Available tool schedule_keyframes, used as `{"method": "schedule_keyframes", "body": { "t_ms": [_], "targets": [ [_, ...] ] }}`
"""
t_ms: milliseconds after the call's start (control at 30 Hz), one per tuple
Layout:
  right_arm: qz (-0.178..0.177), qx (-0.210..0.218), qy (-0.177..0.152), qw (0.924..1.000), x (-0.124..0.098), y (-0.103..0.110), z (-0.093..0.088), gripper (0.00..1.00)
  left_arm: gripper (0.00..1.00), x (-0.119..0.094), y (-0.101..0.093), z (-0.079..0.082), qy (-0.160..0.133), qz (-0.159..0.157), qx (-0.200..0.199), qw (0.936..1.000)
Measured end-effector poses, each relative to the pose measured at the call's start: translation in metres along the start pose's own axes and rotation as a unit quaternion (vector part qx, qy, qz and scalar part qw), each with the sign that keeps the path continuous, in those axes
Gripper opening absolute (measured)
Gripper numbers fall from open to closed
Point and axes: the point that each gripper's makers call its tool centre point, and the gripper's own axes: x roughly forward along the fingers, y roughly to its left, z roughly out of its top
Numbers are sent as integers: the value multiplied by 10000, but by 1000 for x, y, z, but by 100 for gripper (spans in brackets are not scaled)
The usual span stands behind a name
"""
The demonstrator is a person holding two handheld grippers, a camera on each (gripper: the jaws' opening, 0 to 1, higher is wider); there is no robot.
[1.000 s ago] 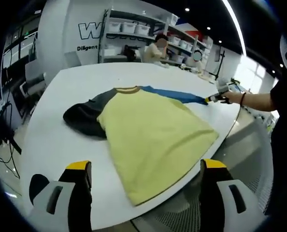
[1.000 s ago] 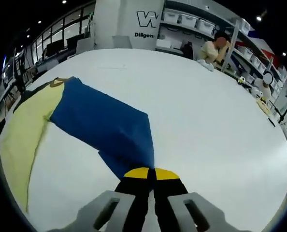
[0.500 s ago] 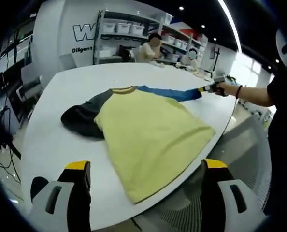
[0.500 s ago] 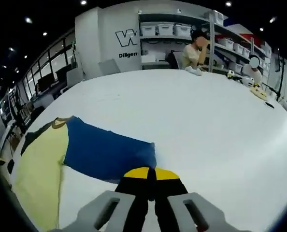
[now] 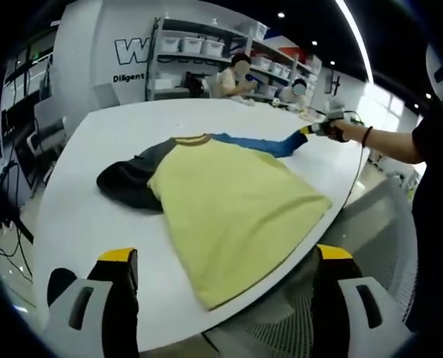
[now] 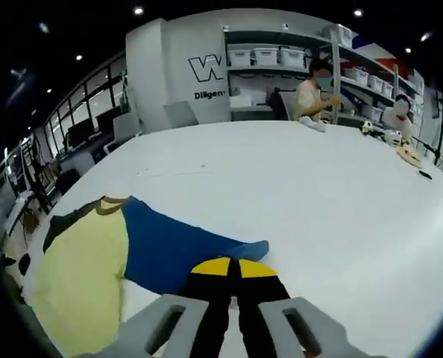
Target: Fold the garment on the visible template until the final outline fits inside the template.
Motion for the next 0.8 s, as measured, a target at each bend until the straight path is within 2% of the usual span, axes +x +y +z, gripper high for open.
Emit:
{"method": "schedule_keyframes", "body": {
  "t_ms": [433, 800],
  "targets": [
    [317, -384, -158, 9986, 6, 49, 25, 0, 97, -6, 1, 1, -69, 28, 11, 10000],
    [651, -280, -218, 9972, 13, 91, 35, 0, 99, -10, 3, 2, -68, 82, 60, 9999]
  ]
}}
